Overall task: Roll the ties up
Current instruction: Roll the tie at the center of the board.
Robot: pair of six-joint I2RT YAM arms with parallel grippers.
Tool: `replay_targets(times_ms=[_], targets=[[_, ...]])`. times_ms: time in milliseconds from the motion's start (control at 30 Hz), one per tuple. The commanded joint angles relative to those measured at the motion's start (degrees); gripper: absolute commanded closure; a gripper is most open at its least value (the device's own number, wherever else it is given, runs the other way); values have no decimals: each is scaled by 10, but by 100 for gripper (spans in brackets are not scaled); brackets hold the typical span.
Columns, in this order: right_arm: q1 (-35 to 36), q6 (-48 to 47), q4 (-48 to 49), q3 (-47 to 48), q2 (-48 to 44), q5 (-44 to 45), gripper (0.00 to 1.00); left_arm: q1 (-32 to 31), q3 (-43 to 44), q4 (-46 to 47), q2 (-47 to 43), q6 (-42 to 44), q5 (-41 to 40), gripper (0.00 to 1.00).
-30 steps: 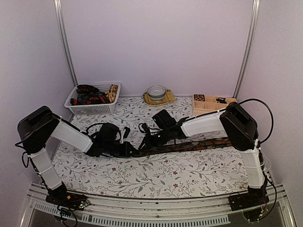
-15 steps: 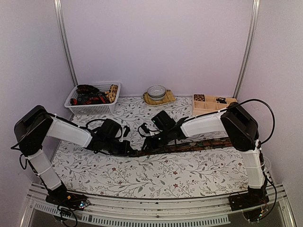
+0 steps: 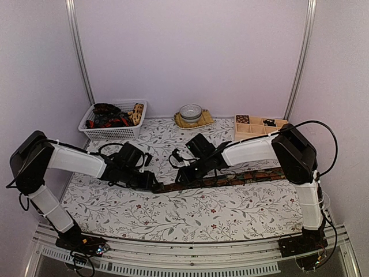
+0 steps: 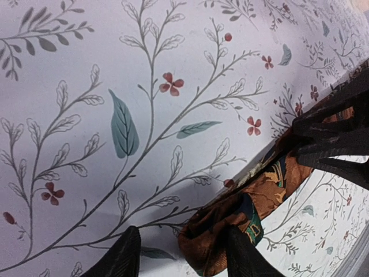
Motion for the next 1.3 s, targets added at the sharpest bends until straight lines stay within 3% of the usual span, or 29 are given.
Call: replay_targets(times_ms=[0, 333, 433, 733, 900, 1267], targets=[[2, -11, 2, -2, -95, -6, 76, 18, -1, -13, -38, 9, -24, 46], [2, 7, 40, 12, -93, -87, 76, 27, -63, 69, -107, -42, 18, 40], [5, 43, 82, 18, -82, -146, 76, 29, -87, 80, -125, -57, 3, 41], [24, 113, 88, 81, -21, -127, 77, 30, -157, 111, -205, -128, -50, 42], [28, 165, 107, 103, 14, -173, 81, 34, -200, 115, -234, -158, -96, 50], [35, 197, 51, 125, 78, -179, 84, 59, -208, 195, -157, -134, -37, 55]])
